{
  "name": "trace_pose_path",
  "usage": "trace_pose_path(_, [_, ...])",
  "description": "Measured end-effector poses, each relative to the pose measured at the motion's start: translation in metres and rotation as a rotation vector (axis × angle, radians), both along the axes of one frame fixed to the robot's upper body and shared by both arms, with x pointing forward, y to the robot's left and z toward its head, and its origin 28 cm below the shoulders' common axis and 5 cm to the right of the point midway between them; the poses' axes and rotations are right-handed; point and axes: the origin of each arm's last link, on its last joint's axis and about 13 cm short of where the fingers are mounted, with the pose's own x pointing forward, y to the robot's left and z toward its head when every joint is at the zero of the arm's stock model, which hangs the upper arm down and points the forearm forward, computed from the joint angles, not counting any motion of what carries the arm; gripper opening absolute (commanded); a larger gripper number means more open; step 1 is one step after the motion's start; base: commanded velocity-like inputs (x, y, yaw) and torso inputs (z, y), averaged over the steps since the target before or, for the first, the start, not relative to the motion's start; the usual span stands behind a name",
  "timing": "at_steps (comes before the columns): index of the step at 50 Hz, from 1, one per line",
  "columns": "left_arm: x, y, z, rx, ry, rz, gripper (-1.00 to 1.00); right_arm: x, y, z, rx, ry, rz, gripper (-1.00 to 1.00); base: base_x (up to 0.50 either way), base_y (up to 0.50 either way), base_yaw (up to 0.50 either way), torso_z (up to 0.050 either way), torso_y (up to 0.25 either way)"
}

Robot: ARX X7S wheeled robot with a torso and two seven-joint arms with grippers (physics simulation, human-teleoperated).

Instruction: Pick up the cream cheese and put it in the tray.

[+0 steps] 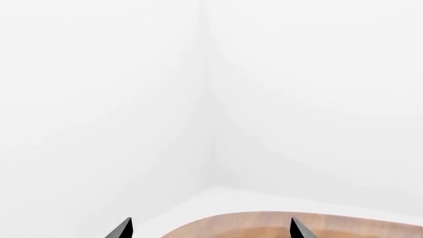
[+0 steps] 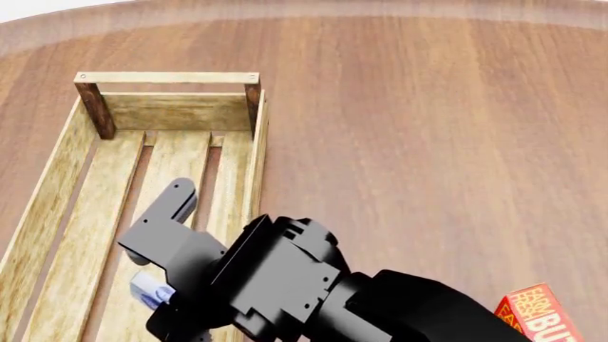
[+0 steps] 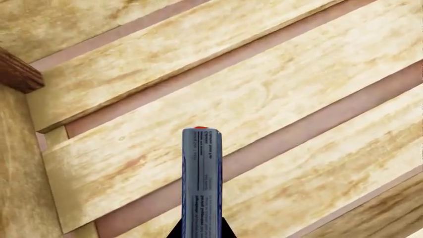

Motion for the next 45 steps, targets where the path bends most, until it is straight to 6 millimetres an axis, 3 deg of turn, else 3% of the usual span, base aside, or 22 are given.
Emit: trace_pose_path(45, [0.0026, 0.001, -0.003, 0.001, 0.014, 0.003, 1.0, 0.0014, -0.0034, -0.0052, 0.011, 0.021, -0.025, -1.0, 0.0, 0.0, 0.0, 0.0, 0.0])
